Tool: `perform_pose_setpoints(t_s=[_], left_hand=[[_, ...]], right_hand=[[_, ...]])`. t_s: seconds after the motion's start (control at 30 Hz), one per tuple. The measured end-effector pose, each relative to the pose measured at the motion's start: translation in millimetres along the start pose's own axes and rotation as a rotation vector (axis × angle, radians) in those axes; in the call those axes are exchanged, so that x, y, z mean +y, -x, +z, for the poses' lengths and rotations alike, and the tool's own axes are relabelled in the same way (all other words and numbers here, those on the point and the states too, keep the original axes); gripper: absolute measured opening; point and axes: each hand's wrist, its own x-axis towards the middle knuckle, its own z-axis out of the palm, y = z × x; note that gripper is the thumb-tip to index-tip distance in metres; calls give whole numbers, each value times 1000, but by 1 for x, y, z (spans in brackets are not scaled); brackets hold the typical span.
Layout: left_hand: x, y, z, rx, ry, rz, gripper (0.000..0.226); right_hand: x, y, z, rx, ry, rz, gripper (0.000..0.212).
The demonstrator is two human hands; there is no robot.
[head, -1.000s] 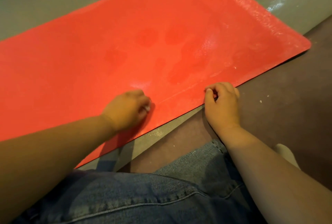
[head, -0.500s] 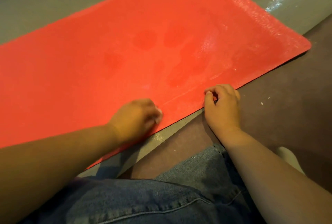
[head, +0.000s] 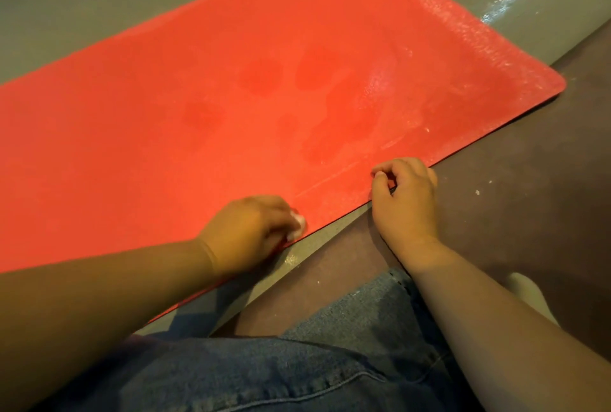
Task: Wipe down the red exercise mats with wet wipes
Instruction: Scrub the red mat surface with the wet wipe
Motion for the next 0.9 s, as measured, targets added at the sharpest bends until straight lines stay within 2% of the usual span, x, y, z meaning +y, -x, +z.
perform_pose_setpoints(t_s=[0.07,0.1,0.2,0.23,0.27,0.33,0.43,0.5,0.53,0.57,0.67,0.7,0.73,0.8,0.9], left_hand=[[-7,-2,-6,-84,-10,72,13],[-19,-13,-11,-18,-12,-3,12],[-66,-55,-26,317,-19,-504,15],[-74,-62,-26,341,-25,-643,18],[-70,-64,-20,332,-35,-703,20],[-39,-57,-3,263,-49,-594,18],[20,-23,13,121,22,-152,17],[21,-14,10,22,29,49,17],[10,-20,6,24,26,33,18],[-5,-31,2,94,25,-69,17],[-68,-67,-14,371,-12,-587,19],[-78,-71,-15,401,-9,-697,22],[-77,-72,-12,408,-8,-734,23],[-53,-64,-2,360,-16,-593,18],[-1,-27,8,140,27,-69,15]], right_hand=[[0,0,0,3,5,4,16],[1,0,-1,1,5,3,16],[4,1,-4,-11,-5,-17,16],[4,1,-4,-12,-6,-28,16],[3,1,-4,-10,-4,-36,15],[3,1,-2,3,-6,-31,15],[2,0,0,16,-17,-15,21],[2,1,0,19,-20,-11,27],[2,1,-1,17,-22,-12,29],[2,1,-2,13,-22,-14,29],[3,2,-5,-19,-27,-19,30],[4,2,-5,-27,-35,-20,30],[4,1,-5,-31,-41,-20,30],[3,1,-4,-25,-40,-9,29],[-1,0,-1,-4,-38,16,28]])
